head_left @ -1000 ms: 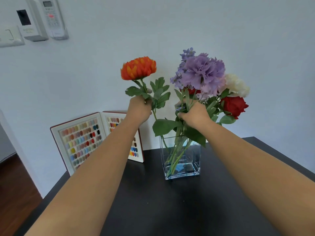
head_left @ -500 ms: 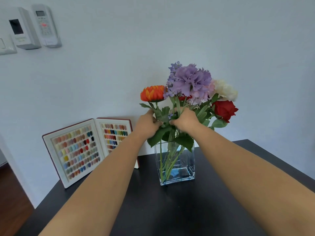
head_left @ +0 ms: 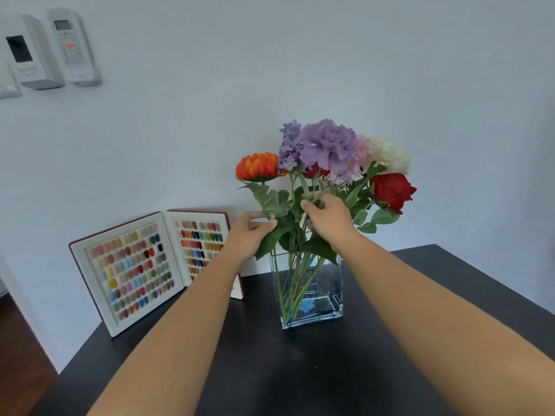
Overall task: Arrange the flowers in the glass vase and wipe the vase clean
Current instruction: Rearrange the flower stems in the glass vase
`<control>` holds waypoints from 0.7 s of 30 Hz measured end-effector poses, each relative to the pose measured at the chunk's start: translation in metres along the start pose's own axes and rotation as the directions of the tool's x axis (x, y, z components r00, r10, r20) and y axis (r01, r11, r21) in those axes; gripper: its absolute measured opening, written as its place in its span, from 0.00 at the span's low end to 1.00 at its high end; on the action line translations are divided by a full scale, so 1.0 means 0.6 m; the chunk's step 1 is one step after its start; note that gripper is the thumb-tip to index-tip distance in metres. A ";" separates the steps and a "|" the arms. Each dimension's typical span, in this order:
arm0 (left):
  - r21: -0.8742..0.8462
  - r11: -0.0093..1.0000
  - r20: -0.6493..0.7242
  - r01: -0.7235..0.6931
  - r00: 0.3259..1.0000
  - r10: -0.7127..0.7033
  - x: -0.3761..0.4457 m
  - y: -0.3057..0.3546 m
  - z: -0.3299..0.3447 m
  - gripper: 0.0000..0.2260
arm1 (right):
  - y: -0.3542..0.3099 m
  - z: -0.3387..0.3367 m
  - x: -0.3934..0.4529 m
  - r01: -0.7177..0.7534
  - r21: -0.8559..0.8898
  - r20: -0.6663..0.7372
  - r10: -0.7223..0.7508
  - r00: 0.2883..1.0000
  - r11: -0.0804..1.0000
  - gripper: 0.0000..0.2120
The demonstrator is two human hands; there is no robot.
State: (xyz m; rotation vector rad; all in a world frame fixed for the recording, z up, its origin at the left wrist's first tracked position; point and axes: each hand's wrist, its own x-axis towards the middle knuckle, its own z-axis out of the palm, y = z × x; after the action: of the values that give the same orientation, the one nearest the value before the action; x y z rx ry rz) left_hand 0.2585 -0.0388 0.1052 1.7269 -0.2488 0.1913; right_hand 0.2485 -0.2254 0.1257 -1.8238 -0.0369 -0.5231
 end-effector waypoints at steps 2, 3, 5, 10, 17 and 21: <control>0.045 0.999 -0.007 -0.015 1.000 0.016 0.002 0.001 -0.001 0.12 | -0.005 -0.001 -0.001 0.039 -0.049 -0.006 -0.040 0.999 0.998 0.08; 0.068 0.997 -0.008 -0.030 1.000 0.030 0.004 0.003 0.000 0.11 | -0.008 -0.001 0.000 0.039 -0.059 0.008 -0.038 0.999 0.998 0.10; 0.120 0.990 -0.020 -0.072 0.997 0.075 0.009 0.003 0.002 0.06 | -0.019 0.000 0.002 0.035 -0.083 0.052 -0.030 0.998 0.996 0.13; 0.164 0.980 -0.084 -0.115 0.988 0.130 0.018 -0.009 0.000 0.05 | -0.044 0.005 0.012 0.026 -0.039 0.144 -0.021 0.989 0.999 0.11; 0.162 0.978 -0.092 -0.133 0.985 0.149 0.016 -0.010 0.003 0.08 | -0.037 0.011 0.011 -0.058 -0.040 0.136 0.063 0.989 0.998 0.12; 0.099 0.992 -0.099 -0.082 0.991 0.092 0.008 -0.016 0.007 0.11 | -0.032 0.007 0.006 -0.035 -0.097 0.108 0.045 0.993 0.995 0.13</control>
State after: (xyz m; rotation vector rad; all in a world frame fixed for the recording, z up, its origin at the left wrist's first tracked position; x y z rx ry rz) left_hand 0.2657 -0.0415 0.0964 1.7953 -0.2421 0.3602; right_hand 0.2473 -0.2165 0.1431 -1.9412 -0.0514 -0.4013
